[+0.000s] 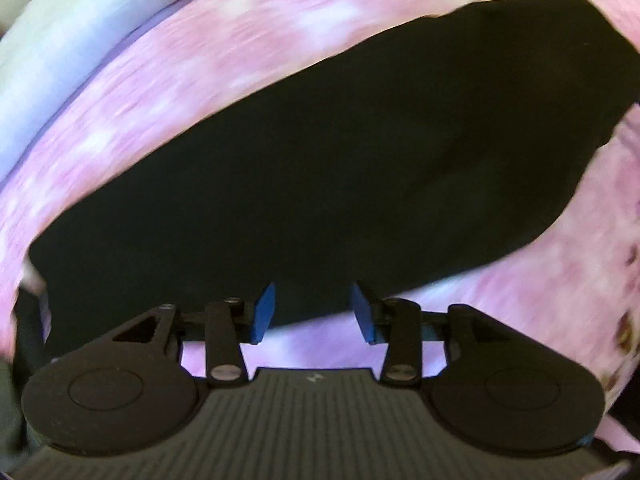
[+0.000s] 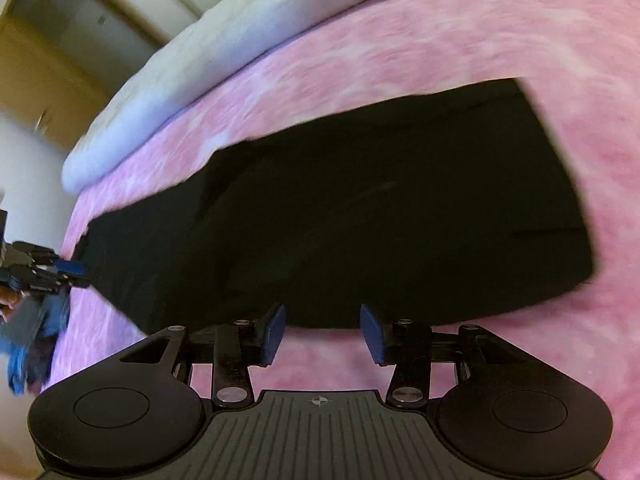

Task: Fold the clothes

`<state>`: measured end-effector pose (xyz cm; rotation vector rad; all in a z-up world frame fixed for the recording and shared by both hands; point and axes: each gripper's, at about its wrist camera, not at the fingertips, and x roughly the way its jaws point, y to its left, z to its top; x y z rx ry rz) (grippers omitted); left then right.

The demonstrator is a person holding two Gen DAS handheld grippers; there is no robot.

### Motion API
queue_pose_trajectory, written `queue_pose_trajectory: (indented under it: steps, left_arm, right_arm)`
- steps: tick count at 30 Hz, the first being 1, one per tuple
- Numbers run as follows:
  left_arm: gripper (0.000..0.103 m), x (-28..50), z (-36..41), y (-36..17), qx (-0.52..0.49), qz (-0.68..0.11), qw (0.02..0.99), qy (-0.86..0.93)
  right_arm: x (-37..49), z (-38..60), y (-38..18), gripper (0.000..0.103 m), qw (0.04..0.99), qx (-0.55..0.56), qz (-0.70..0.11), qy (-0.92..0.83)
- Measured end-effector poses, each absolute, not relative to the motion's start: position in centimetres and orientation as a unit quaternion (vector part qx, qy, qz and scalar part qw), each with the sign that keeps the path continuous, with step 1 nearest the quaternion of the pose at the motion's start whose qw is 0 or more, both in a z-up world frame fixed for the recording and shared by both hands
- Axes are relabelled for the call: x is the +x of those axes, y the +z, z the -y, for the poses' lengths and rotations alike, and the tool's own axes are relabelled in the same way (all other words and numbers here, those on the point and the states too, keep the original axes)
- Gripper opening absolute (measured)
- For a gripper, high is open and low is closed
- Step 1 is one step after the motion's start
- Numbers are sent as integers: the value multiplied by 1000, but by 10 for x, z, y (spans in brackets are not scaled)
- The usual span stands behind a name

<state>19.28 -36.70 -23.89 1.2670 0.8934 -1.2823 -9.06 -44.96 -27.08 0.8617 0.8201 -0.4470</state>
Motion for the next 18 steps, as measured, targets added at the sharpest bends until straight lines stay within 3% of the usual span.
queue_pose_trajectory:
  steps: [7,12,15,18]
  left_arm:
    - [43,306,331,-234,500,-379,607,-487]
    - [48,376,334,-250,529,-324,599,-506]
    - [48,412,314,-270,592,-236,571,-518]
    - [47,421,272,-304,703,-53,465,-535]
  right_arm:
    - [-1,433,-254,46,836,315,-416,-167]
    - [68,420,-246,46,843,260,-434,-181]
    - [101,403,-245,46,836,264,-434,-207]
    - [132,379,-248,46,827,279,-436,-219]
